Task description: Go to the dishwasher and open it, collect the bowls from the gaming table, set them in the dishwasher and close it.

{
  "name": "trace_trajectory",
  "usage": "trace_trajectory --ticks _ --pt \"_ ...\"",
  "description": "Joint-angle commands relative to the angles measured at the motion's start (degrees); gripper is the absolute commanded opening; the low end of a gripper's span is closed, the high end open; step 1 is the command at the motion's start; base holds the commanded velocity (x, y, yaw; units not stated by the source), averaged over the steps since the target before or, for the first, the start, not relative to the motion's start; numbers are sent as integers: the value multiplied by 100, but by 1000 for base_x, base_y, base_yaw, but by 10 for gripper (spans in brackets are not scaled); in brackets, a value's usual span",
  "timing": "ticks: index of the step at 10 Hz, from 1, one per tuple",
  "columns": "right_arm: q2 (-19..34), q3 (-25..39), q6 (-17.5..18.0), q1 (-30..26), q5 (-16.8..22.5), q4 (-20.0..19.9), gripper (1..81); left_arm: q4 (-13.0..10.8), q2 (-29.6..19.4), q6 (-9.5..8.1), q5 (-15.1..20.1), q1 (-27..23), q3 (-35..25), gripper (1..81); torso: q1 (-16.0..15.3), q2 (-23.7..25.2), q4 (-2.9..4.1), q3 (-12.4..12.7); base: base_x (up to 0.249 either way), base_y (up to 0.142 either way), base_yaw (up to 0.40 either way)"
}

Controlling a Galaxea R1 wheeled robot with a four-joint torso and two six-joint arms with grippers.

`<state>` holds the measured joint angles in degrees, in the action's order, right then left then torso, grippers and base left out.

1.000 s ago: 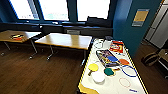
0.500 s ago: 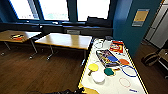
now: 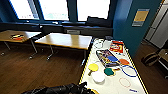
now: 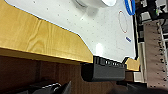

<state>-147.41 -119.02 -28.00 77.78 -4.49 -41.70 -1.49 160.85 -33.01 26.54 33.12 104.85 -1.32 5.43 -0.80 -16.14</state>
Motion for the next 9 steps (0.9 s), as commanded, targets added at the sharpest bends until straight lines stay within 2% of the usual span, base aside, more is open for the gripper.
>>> trace_trajectory --ticks 1,2,4,5,6,9 --pt "139 29 -4 -275 466 31 10 43 439 -39 466 -1110 440 811 0 0 0 0 0 0 0" --pt "121 29 -4 -275 466 31 10 61 439 -65 449 -1154 449 811 0 0 0 0 0 0 0" --pt "95 2 5 -275 466 22 10 43 439 -540 413 -1215 545 811 0 -2 0 -2 0 0 0" --pt "77 -15 5 -276 466 14 10 34 448 -679 405 -1268 606 811 0 -2 0 -2 0 0 0" --pt "69 -15 5 -284 466 13 10 43 474 -733 396 -1312 598 811 0 -2 0 -2 0 0 0" --pt "42 -24 5 -354 589 31 10 43 738 -742 238 -1409 677 811 0 -2 0 -4 0 0 0"
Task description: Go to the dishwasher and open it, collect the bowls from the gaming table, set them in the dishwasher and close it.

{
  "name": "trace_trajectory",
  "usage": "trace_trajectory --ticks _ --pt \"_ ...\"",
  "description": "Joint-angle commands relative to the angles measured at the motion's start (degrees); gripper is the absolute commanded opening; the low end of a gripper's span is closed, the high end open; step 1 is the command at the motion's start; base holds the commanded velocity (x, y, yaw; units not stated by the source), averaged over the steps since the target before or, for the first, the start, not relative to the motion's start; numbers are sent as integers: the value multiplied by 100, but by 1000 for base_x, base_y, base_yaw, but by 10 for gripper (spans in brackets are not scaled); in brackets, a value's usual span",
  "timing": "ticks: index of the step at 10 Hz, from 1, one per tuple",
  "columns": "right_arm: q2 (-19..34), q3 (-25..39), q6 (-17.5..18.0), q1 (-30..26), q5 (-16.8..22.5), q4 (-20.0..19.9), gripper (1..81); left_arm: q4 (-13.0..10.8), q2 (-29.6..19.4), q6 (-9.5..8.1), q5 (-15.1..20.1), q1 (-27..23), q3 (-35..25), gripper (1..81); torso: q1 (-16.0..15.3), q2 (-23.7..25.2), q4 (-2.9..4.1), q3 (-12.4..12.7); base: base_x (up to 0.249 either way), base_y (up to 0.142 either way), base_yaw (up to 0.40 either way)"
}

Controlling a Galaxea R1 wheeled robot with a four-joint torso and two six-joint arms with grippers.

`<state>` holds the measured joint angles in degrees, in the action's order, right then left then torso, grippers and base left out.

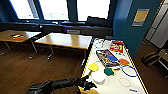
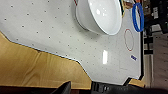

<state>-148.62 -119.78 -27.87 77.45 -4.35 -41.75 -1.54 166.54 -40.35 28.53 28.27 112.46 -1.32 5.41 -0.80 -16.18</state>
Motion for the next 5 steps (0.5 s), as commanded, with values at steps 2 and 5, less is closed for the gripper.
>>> trace_trajectory --ticks 2,5 --pt "111 -17 -8 -321 593 62 10 48 406 -8 30 -1012 92 811 0 0 0 0 0 0 0" --pt "40 -88 -26 -339 637 71 10 57 802 -78 21 -1108 382 811 -2 0 0 0 0 0 0"
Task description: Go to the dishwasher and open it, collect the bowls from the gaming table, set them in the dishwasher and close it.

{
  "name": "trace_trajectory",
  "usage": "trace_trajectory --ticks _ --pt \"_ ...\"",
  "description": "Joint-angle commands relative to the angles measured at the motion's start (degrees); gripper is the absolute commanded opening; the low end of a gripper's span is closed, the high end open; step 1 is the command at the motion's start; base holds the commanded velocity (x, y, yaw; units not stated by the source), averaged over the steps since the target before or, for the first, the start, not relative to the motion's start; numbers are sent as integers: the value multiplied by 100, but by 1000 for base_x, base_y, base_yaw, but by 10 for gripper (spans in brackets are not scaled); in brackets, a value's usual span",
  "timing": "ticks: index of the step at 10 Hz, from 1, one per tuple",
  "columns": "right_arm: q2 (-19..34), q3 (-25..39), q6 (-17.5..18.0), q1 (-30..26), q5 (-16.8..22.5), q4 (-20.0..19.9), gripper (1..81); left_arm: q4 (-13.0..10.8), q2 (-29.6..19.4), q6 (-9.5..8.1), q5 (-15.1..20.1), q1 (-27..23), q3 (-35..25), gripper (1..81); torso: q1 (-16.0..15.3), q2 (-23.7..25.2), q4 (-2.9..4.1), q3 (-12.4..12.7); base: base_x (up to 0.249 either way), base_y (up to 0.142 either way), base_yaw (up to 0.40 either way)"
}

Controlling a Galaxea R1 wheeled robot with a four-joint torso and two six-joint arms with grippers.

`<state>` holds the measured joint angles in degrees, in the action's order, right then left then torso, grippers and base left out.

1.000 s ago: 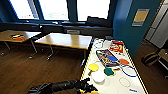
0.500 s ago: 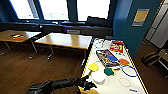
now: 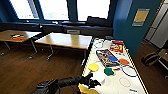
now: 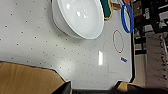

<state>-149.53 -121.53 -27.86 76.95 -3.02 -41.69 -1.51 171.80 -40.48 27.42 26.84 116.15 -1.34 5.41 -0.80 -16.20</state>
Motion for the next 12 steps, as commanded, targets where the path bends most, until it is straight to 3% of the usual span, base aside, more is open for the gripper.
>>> trace_trajectory --ticks 1,4,12 --pt "131 104 -27 -315 504 64 10 54 372 -91 124 -1000 82 811 0 0 0 0 0 0 0" --pt "87 95 -18 -342 504 47 10 46 417 -328 -70 -1010 154 811 0 0 0 0 0 0 0" --pt "70 69 -27 -386 575 65 10 45 215 -311 -78 -1010 31 811 -2 0 0 0 0 0 0"
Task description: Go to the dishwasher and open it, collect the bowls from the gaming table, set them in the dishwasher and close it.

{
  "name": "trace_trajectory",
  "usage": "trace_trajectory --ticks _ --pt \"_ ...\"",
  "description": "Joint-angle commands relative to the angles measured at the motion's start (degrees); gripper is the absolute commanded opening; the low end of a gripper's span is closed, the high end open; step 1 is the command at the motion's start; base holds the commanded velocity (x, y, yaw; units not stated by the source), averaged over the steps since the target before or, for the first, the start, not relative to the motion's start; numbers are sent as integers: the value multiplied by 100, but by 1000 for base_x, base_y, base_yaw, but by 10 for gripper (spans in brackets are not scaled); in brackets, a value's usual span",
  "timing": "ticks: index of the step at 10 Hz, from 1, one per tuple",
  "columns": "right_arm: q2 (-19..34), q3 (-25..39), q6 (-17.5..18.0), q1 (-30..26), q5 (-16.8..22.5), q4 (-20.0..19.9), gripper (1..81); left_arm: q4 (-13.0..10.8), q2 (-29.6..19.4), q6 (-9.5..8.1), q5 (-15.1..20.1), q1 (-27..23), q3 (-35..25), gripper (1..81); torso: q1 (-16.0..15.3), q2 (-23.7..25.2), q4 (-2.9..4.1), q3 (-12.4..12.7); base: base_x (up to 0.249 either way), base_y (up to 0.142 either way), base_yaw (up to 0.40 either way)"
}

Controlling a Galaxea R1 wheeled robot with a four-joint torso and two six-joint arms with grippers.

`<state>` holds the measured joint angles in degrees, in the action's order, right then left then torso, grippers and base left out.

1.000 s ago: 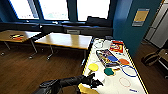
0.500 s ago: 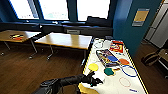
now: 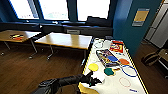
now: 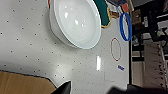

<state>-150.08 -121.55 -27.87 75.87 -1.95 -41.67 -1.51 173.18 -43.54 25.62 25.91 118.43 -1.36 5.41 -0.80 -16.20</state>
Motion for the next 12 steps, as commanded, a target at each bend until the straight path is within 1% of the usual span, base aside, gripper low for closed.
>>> trace_trajectory --ticks 1,3,4,5,6,8,12 --pt "125 36 -26 -252 494 62 10 46 86 -5 101 -915 -189 811 0 0 0 0 0 0 0" --pt "81 -271 -52 -77 520 80 10 37 112 4 101 -916 -197 811 0 0 0 0 0 0 0" --pt "20 -497 -44 2 520 202 10 37 129 4 92 -916 -189 811 0 0 0 0 0 0 0" --pt "-42 -641 -43 38 520 229 10 37 130 4 30 -916 -189 811 0 0 0 0 0 0 0" --pt "-103 -763 -43 56 607 255 10 37 130 4 22 -916 -197 811 0 0 0 0 0 0 0" --pt "-148 -816 -52 73 635 282 10 37 147 4 30 -916 -197 811 0 0 0 0 0 0 0" --pt "-148 -825 -43 74 635 317 10 37 156 13 13 -916 -197 811 5 -2 0 -2 75 0 0"
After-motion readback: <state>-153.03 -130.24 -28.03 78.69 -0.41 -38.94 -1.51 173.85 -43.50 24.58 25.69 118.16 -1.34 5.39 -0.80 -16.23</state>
